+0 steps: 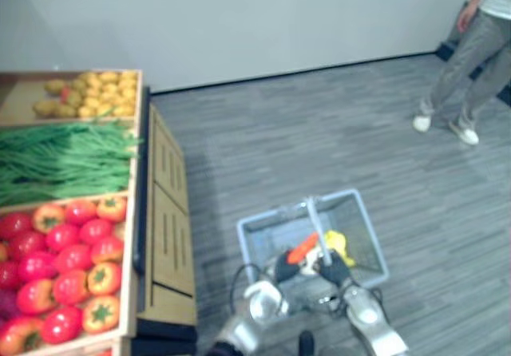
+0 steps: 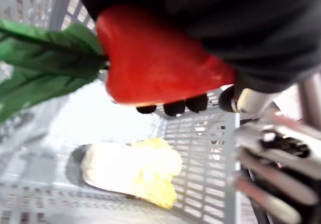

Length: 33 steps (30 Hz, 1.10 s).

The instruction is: Pick vegetable in the basket

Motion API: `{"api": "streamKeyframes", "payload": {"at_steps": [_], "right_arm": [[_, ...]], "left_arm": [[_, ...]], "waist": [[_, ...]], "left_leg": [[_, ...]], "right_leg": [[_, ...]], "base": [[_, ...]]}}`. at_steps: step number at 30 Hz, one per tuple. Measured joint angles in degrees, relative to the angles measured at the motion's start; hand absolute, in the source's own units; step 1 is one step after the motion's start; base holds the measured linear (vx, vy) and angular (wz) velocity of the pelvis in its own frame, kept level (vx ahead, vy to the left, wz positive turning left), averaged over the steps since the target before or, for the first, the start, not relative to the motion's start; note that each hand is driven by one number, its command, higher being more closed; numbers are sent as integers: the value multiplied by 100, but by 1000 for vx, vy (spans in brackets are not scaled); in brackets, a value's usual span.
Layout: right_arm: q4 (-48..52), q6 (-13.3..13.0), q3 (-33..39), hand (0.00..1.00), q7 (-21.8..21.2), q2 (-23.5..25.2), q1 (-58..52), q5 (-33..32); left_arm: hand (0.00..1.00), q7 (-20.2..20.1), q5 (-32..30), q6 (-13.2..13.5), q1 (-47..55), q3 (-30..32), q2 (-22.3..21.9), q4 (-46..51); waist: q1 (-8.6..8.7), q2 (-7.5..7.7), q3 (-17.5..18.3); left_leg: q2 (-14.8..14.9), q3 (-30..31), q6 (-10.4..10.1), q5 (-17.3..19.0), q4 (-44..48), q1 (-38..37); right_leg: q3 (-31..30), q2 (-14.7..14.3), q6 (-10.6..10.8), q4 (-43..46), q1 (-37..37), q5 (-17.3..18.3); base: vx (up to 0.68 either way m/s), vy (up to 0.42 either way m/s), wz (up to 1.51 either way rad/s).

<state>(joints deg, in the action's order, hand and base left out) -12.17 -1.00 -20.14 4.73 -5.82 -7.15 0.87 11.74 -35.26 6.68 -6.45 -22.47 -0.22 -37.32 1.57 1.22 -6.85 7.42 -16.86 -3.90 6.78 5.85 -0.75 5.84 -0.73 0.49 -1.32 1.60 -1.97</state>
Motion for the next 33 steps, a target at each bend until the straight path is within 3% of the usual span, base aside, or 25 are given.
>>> {"api": "streamKeyframes", "payload": {"at_steps": [4,12,16,19,26,31,33], "right_arm": [[461,-4,-114,100,-107,17,-303,-487],[963,-95,-580,100,-770,2,-510,-1222],[1197,-104,-551,100,-873,-14,-652,-1223],[1185,-105,-483,100,-875,-24,-663,-1219],[559,-174,431,100,-545,16,-821,-965],[-348,-159,1155,100,-246,168,-785,-586],[-926,-157,1749,100,-41,360,-694,-521]], "left_arm": [[0,120,-215,-236,-169,23,36,-446],[0,159,-440,-429,-899,-144,29,-1334],[0,162,-559,-441,-1175,-183,46,-1486],[0,167,-600,-442,-1218,-134,51,-1485],[0,224,-513,-436,-1215,49,238,-880],[0,262,-129,-333,-664,51,301,202],[0,243,186,-260,-384,103,342,531]], "waist": [[10,-15,-3],[145,13,-19],[172,77,-57],[292,78,-58],[307,70,-62],[297,30,-67],[296,25,-64]], "left_leg": [[-176,-161,63,-82,-274,-216],[-285,-294,85,-106,-481,-350],[-294,-346,86,-105,-499,-352],[-312,-443,86,-106,-559,-422],[-343,-408,100,-116,-569,-438],[-393,-249,150,-189,-650,-438],[-425,-133,160,-269,-753,-442]], "right_leg": [[-100,119,99,-323,-202,-214],[-194,184,155,-466,-250,-288],[-272,182,191,-467,-204,-314],[-307,188,217,-468,-212,-331],[-251,228,218,-472,-240,-331],[-64,276,221,-481,-285,-325],[65,302,222,-481,-291,-324]], "base": [[-1,117,-7],[15,40,-7],[-6,8,-11],[-14,12,-10],[-20,0,2],[-23,-5,19],[-29,-4,22]]}}
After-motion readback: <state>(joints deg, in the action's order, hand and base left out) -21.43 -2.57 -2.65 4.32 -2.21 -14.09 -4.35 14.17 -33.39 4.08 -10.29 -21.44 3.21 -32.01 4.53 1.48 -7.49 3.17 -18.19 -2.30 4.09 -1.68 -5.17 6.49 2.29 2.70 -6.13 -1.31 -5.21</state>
